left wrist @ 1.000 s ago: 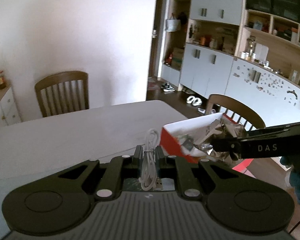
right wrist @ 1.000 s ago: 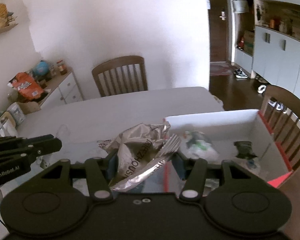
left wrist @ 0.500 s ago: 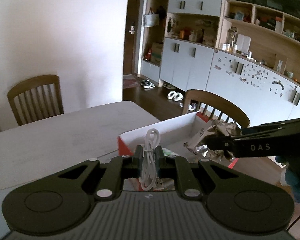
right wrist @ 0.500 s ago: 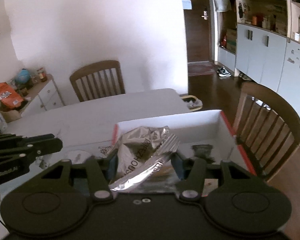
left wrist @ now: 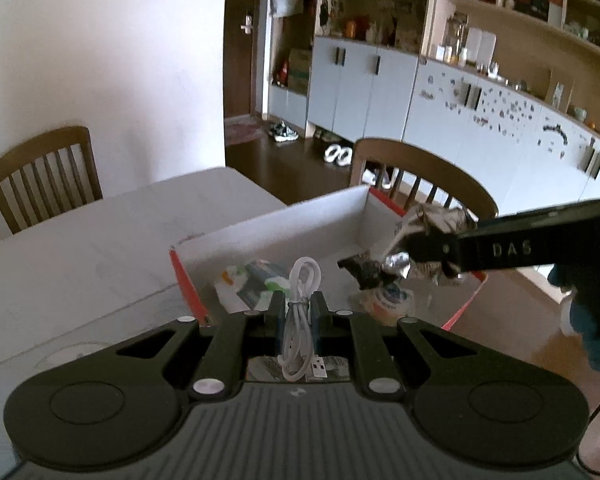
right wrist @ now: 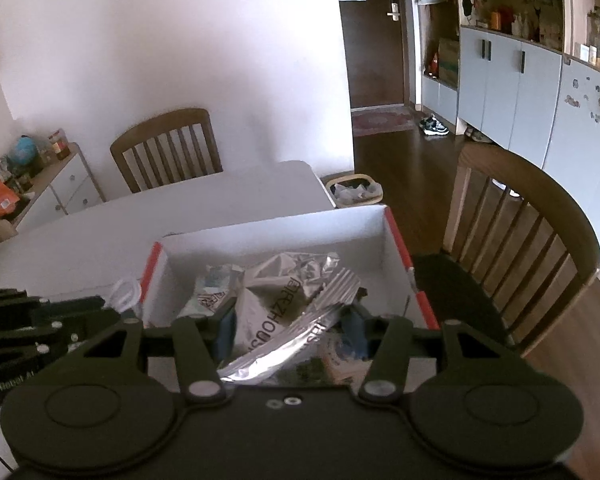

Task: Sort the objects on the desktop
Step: 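Carry the foil packet and white cable with both tools over the red shoebox, then open both tools to drop the foil packet and cable into the box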

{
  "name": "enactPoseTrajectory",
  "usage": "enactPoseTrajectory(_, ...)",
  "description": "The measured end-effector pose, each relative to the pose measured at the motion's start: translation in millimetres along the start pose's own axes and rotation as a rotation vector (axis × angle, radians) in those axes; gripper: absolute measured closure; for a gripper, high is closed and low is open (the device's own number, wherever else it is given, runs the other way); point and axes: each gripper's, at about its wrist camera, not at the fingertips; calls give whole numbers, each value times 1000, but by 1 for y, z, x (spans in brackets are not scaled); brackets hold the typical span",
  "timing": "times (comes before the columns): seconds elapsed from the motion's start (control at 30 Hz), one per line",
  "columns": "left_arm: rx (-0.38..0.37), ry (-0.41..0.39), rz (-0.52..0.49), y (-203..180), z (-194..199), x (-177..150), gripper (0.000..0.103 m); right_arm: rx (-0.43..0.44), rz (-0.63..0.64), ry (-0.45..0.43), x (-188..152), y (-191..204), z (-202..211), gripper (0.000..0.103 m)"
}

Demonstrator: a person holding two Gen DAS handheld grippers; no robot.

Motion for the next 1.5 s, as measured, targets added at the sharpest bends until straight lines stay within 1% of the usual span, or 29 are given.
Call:
enactPoseTrajectory(0.23,9,63,-39,-15,-29,-9,91,12,3,33,-5,-16,-21,49)
enactPoseTrajectory(0.7,17,198,-85,-18,-82,-15,91,23,32,116,-20,-24,-64,49)
enactPoseTrajectory(0.83,14,233,-94,-17,-91,-15,91,35,50,131,-23,-24,-70,49)
enactPoseTrajectory(1.03,13,285,-78,-10,-105,-15,91,35,78,152,-27,-19,-80,49)
enactPoseTrajectory(1.37,-22,368,-86,-10,-124,-5,91,38,88,181,-31,-20,-89,49)
enactPoseTrajectory(1.5,-16,399,-86,-8,-132,-7,91,42,84,183,-31,-22,-89,48)
Point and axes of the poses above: each gripper's, at about its wrist camera, not at the fingertips, and z roughly against the way its jaws point, y to its left, x to its top, and after that the axes turned 5 degrees about z, right-handed
